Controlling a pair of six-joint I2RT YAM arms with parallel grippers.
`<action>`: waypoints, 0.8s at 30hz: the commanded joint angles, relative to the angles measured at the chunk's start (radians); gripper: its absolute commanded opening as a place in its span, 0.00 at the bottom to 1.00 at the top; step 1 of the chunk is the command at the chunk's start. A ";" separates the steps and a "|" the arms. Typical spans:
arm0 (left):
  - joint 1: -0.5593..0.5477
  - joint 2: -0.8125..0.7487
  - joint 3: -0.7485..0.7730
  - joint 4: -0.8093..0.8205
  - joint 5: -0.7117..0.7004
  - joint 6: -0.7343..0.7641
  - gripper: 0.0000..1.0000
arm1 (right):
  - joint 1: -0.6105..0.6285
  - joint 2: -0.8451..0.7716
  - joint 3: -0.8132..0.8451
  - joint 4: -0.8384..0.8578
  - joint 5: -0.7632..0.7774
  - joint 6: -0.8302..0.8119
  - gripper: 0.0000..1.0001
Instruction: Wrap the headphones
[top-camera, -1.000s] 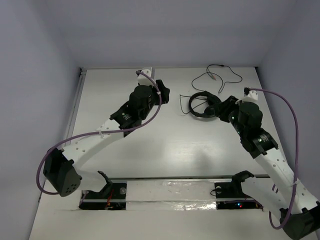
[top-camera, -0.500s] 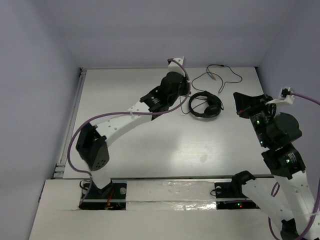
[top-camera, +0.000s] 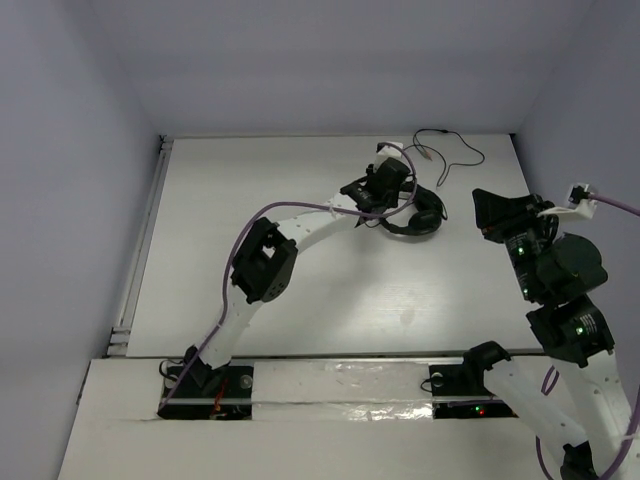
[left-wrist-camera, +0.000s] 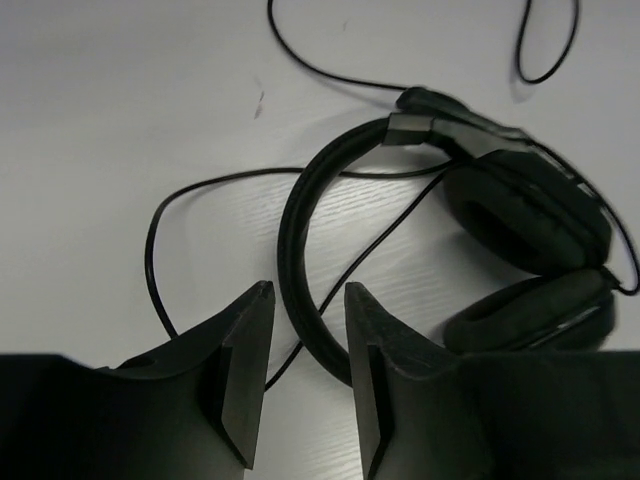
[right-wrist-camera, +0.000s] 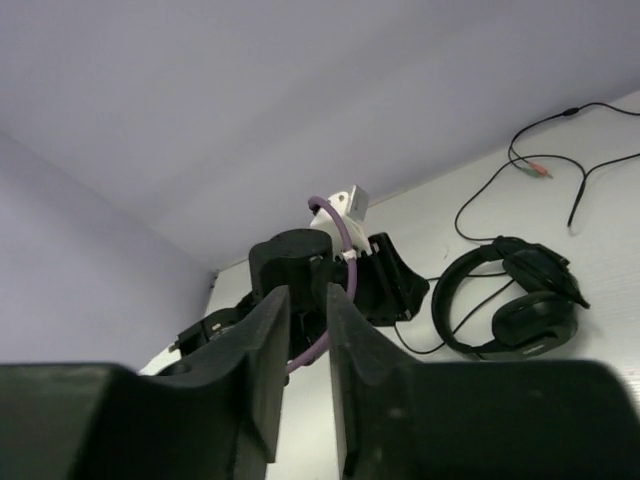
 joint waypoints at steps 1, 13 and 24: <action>-0.006 0.003 0.067 -0.037 -0.067 0.012 0.32 | 0.006 -0.007 -0.016 0.008 0.002 -0.003 0.30; 0.014 0.141 0.145 -0.084 -0.062 0.004 0.36 | 0.006 0.001 -0.040 0.041 -0.061 -0.005 0.30; 0.042 0.256 0.228 -0.109 -0.024 -0.003 0.35 | 0.006 -0.006 -0.053 0.056 -0.119 -0.006 0.30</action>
